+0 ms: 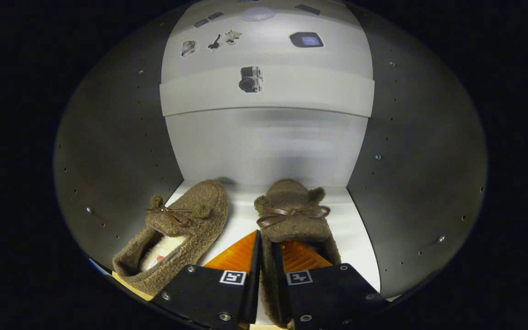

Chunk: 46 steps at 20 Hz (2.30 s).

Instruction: Open the shoe cabinet door, grab the shoes and put them into the shoe cabinet, then close the shoe cabinet door.

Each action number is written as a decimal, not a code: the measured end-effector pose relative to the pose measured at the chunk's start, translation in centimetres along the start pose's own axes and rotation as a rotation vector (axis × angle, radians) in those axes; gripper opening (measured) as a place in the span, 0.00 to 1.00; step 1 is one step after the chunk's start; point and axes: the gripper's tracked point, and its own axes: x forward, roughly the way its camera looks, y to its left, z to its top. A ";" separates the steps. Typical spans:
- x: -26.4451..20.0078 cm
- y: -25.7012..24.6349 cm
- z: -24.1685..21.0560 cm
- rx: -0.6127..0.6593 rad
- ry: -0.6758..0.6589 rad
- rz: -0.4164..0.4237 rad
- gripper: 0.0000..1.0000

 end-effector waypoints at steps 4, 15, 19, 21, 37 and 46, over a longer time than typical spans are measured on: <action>-1.5 -0.1 0.7 0.008 -0.038 -0.009 0.19; -12.6 1.0 3.5 0.018 -0.200 -0.035 0.20; -18.2 1.8 3.7 0.023 -0.254 -0.054 0.20; -21.1 2.3 3.5 0.028 -0.273 -0.057 0.20; -43.4 1.0 -3.5 0.058 -0.406 -0.183 0.24; -52.7 -5.3 -11.6 0.122 -0.386 -0.355 0.26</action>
